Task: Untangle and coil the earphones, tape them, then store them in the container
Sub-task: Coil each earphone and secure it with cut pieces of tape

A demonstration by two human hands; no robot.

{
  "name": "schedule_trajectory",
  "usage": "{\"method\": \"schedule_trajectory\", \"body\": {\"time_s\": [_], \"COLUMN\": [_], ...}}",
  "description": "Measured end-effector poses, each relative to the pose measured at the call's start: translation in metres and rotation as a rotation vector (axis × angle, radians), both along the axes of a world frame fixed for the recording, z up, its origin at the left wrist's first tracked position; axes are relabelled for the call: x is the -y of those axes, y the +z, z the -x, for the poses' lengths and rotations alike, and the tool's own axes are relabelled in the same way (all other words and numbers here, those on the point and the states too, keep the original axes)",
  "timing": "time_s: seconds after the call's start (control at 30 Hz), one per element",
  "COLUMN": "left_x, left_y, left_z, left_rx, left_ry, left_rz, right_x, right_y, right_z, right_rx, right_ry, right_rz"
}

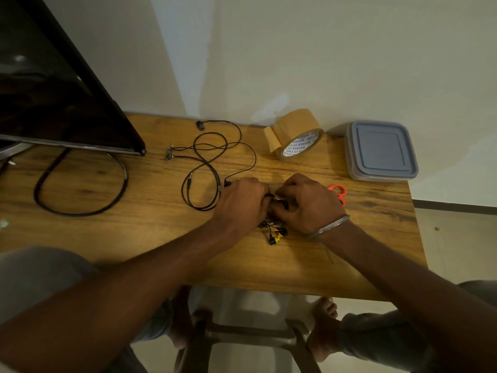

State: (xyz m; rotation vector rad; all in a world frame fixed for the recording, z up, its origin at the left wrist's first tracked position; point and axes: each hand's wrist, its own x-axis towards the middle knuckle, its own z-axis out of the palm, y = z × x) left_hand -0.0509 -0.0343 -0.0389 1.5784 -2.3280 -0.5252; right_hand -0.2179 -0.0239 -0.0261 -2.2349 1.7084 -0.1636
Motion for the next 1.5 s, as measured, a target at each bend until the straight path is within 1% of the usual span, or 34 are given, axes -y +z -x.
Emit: {"method": "schedule_trajectory", "body": {"time_s": [0.07,0.2,0.33,0.47,0.53,0.77,0.87,1.07,1.17,1.23,1.3,1.43,1.5], "left_x": [-0.001,-0.003,-0.004,-0.005,-0.006,-0.007,-0.007,-0.008,-0.007,-0.006,-0.004,0.004,0.009], "left_y": [0.000,-0.003,-0.006,-0.009,-0.011,-0.013,-0.013,-0.010,-0.008,-0.006,-0.003,0.003,0.005], "left_z": [0.000,0.000,0.000,-0.001,-0.001,-0.003,-0.003,-0.003,-0.002,-0.001,0.000,-0.001,-0.003], "left_rx": [-0.020,-0.029,-0.018,-0.021,-0.023,-0.043,-0.041,-0.049,-0.071,-0.102,-0.124,-0.115,-0.212], "left_ry": [0.019,0.030,0.012,-0.001,-0.013,-0.024,-0.034,-0.039,-0.021,0.009,0.033,-0.016,-0.041], "left_rz": [-0.003,0.022,0.044,0.060,0.068,0.070,0.066,0.039,-0.001,-0.033,-0.081,-0.215,-0.313], "right_x": [0.000,0.008,0.017,0.018,0.017,0.013,0.011,0.009,0.006,0.005,0.007,0.011,0.014], "right_y": [-0.002,-0.003,-0.001,-0.005,-0.008,-0.011,-0.010,-0.005,-0.002,-0.001,-0.001,-0.004,-0.004], "right_z": [0.001,0.009,0.015,0.013,0.011,0.009,0.006,0.001,-0.005,-0.007,-0.007,0.000,0.002], "right_rx": [0.045,0.252,0.303,0.378,0.357,0.155,0.072,-0.042,-0.175,-0.228,-0.209,-0.046,-0.004], "right_ry": [0.005,-0.039,-0.164,-0.226,-0.203,-0.040,-0.013,0.016,0.078,0.106,0.110,0.098,0.097], "right_rz": [-0.032,-0.143,-0.283,-0.273,-0.229,-0.071,-0.014,-0.003,0.039,0.043,0.015,-0.052,-0.047]}}
